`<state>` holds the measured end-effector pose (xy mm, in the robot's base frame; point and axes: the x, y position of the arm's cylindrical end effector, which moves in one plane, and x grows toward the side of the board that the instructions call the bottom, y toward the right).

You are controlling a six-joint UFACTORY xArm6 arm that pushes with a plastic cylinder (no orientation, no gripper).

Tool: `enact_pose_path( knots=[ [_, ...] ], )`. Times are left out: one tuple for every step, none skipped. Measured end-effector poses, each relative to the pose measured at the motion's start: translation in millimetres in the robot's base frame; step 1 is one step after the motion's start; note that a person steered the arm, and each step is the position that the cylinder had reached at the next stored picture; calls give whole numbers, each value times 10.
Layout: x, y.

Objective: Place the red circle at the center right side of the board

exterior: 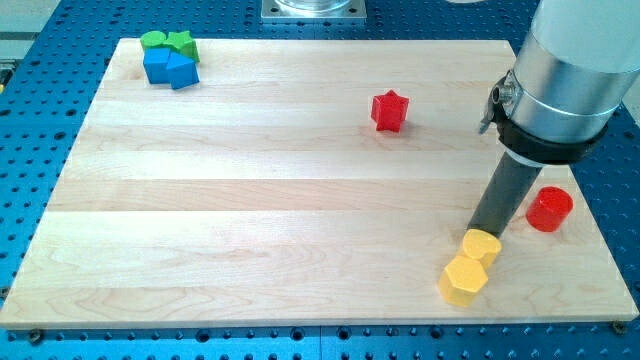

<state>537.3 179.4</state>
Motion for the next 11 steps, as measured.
enact_pose_path(
  knots=[
    [0, 161],
    [4, 293],
    [266, 380],
    [269, 669],
    [-125, 590],
    [-759, 564],
    [-975, 642],
    [-810, 641],
    [-492, 422],
    [-351, 889],
    [-544, 1658]
  ],
)
